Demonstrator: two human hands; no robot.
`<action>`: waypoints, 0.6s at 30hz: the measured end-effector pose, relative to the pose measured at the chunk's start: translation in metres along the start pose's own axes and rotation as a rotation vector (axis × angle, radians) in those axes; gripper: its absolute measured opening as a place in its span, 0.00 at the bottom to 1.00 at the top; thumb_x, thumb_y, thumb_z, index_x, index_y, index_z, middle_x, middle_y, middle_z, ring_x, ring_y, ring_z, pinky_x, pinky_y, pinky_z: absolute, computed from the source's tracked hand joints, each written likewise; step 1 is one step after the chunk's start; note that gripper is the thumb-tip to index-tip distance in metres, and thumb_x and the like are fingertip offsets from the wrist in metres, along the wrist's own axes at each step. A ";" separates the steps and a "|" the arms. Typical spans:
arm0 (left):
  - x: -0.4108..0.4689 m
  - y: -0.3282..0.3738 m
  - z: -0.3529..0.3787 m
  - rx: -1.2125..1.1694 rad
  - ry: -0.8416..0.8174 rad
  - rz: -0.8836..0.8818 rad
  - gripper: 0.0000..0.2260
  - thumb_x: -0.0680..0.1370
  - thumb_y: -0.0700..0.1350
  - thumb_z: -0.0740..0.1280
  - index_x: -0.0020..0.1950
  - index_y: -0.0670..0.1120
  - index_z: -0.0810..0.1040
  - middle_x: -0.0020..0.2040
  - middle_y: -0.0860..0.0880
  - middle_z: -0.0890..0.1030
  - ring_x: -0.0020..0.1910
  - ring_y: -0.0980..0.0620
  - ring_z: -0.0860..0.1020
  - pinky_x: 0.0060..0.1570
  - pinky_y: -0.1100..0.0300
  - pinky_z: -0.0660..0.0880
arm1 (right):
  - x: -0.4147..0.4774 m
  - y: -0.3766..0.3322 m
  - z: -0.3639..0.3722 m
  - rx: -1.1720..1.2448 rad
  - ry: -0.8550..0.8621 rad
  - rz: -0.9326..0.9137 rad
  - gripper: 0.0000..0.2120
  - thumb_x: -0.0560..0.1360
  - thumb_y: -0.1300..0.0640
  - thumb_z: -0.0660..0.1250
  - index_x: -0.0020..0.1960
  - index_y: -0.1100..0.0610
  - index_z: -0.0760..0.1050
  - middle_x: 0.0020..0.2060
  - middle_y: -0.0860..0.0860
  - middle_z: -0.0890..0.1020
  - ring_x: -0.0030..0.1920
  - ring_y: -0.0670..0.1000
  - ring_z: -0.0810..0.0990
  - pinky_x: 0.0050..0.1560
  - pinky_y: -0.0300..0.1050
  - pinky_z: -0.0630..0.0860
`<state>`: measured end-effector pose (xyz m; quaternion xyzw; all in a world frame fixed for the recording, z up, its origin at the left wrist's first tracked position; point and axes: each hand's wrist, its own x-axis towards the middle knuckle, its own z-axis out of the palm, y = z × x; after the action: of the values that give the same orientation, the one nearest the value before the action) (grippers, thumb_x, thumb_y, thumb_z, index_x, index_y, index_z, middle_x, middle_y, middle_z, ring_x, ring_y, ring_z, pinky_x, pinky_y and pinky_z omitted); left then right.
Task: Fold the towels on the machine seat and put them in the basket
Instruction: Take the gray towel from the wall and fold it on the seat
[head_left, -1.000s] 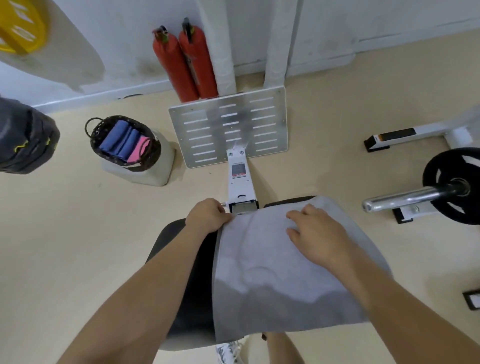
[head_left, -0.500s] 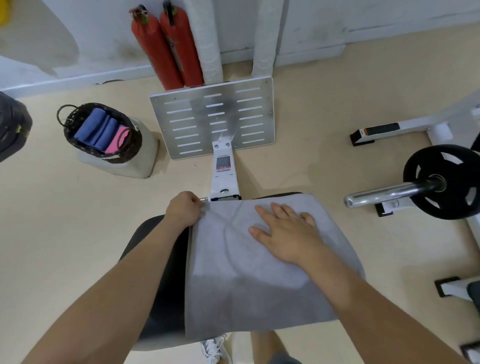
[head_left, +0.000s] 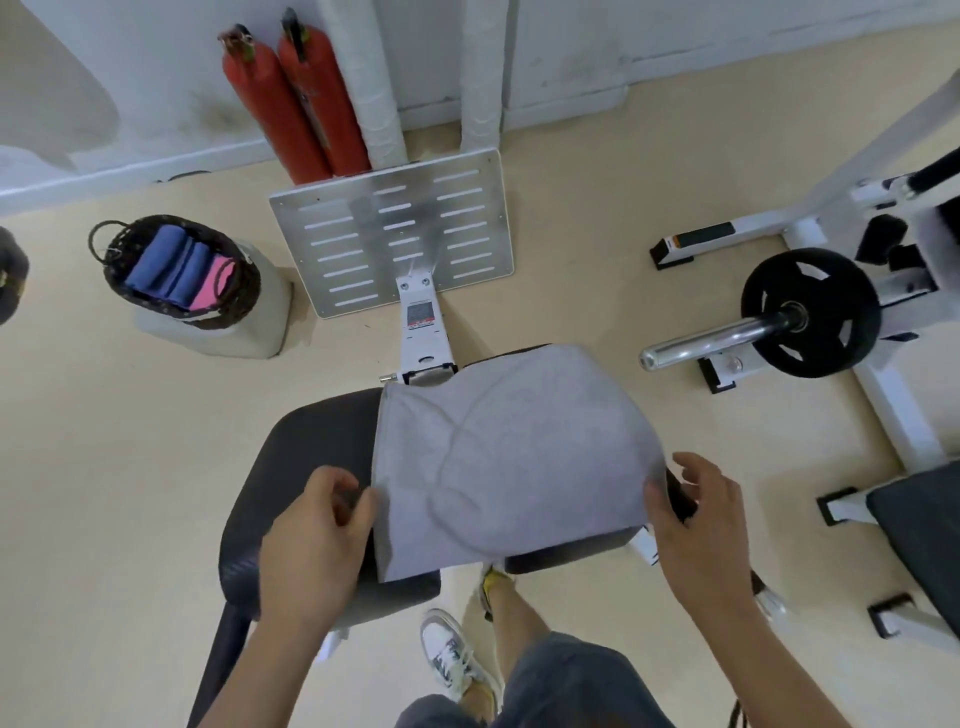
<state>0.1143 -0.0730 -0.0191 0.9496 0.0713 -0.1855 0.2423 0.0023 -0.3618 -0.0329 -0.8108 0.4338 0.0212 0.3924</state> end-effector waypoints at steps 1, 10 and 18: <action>-0.014 -0.005 0.003 -0.006 -0.002 -0.013 0.08 0.76 0.56 0.65 0.46 0.53 0.71 0.35 0.56 0.79 0.36 0.53 0.77 0.37 0.56 0.71 | -0.003 0.004 0.003 0.077 -0.012 0.078 0.14 0.77 0.50 0.66 0.60 0.50 0.70 0.56 0.53 0.76 0.49 0.50 0.76 0.45 0.44 0.73; -0.051 -0.024 0.025 -0.110 0.035 -0.115 0.12 0.71 0.59 0.68 0.44 0.53 0.74 0.35 0.57 0.81 0.39 0.52 0.79 0.39 0.57 0.72 | -0.007 0.021 0.021 0.559 0.011 0.431 0.14 0.74 0.59 0.69 0.58 0.57 0.71 0.50 0.59 0.80 0.44 0.55 0.78 0.45 0.50 0.76; -0.062 -0.021 0.020 -0.924 -0.113 -0.356 0.05 0.73 0.39 0.73 0.47 0.42 0.80 0.39 0.45 0.84 0.36 0.51 0.80 0.42 0.59 0.77 | -0.012 0.023 -0.003 0.982 -0.098 0.590 0.03 0.74 0.65 0.69 0.47 0.62 0.78 0.35 0.53 0.76 0.33 0.48 0.71 0.32 0.37 0.68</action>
<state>0.0464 -0.0674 -0.0202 0.7046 0.2937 -0.2242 0.6059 -0.0228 -0.3627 -0.0399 -0.3762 0.5816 -0.0365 0.7203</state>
